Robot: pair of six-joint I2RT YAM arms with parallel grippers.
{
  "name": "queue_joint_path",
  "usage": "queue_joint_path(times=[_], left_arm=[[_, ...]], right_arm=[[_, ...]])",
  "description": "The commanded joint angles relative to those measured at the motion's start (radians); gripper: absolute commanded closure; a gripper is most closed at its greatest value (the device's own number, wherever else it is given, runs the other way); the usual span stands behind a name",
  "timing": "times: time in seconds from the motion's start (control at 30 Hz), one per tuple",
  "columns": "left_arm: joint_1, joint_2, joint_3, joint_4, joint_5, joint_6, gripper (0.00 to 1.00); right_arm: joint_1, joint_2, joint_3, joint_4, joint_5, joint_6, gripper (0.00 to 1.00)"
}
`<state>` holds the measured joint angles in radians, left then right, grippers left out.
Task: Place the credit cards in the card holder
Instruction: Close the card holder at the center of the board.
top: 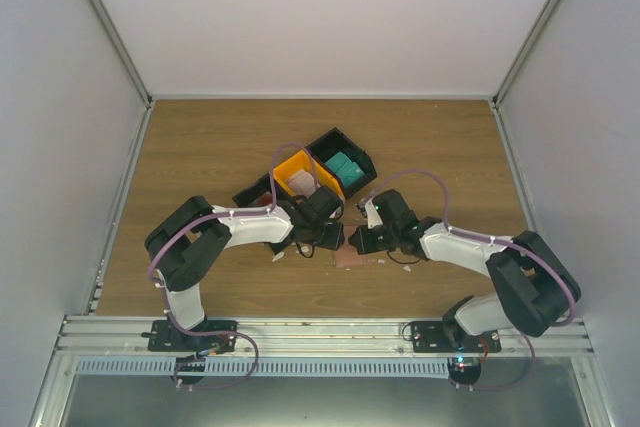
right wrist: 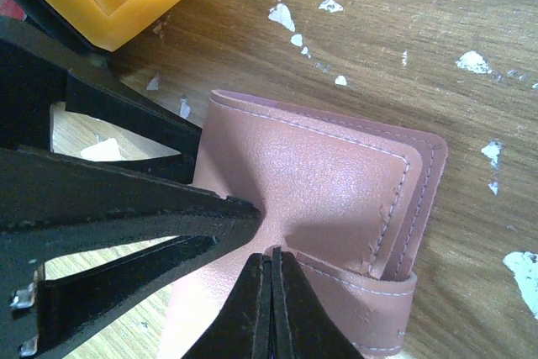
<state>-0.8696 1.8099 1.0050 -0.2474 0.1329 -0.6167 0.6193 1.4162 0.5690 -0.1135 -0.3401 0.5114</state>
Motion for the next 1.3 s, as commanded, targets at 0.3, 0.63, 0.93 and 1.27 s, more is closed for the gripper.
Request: queue_joint_path(times=[0.3,0.63,0.93,1.27], left_arm=[[-0.002,0.108,-0.035,-0.110,-0.030,0.009,0.66],[-0.002,0.106,-0.034,-0.114,-0.028,0.008,0.66],[-0.002,0.114,-0.028,-0.114,-0.027,0.009,0.66],[-0.002,0.115,-0.028,-0.116,-0.029,0.010,0.66]], right_arm=[[0.045,-0.025,-0.044,-0.137,-0.065,-0.014,0.99],[0.062,0.027,-0.031,-0.132,-0.051,-0.032,0.99],[0.078,0.055,-0.050,-0.165,-0.010,-0.014,0.99],[0.105,0.079,-0.080,-0.169,0.012,0.015,0.99]])
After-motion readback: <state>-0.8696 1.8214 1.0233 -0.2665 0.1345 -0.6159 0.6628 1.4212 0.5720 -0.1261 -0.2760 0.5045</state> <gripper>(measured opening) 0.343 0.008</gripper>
